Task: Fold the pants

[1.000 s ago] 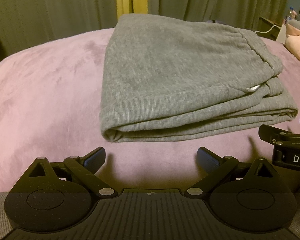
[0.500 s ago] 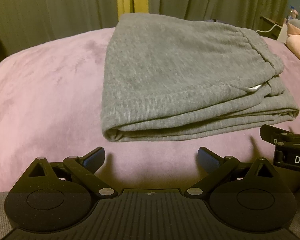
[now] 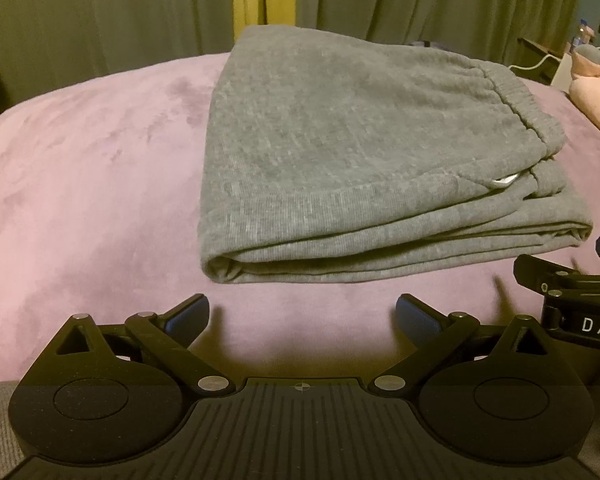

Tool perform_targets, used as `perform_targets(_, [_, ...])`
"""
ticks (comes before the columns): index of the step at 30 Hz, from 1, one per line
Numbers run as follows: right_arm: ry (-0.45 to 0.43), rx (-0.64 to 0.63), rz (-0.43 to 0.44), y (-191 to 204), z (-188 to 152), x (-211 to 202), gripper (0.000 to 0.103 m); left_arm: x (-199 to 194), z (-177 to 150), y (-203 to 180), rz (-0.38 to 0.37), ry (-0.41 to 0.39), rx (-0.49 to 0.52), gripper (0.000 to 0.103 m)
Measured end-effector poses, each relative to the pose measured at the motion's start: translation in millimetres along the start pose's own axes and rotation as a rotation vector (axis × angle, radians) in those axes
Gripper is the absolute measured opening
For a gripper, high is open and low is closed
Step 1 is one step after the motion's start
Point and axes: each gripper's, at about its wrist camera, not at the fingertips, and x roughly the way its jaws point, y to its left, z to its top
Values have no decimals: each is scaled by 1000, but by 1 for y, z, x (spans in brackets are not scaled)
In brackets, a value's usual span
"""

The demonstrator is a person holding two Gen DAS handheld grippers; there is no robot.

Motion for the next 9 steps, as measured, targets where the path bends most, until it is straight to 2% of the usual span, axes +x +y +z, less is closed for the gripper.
perform_targets(9, [1,-2,1,0,0,0,99,2,-1,-5,23,-6,40,102])
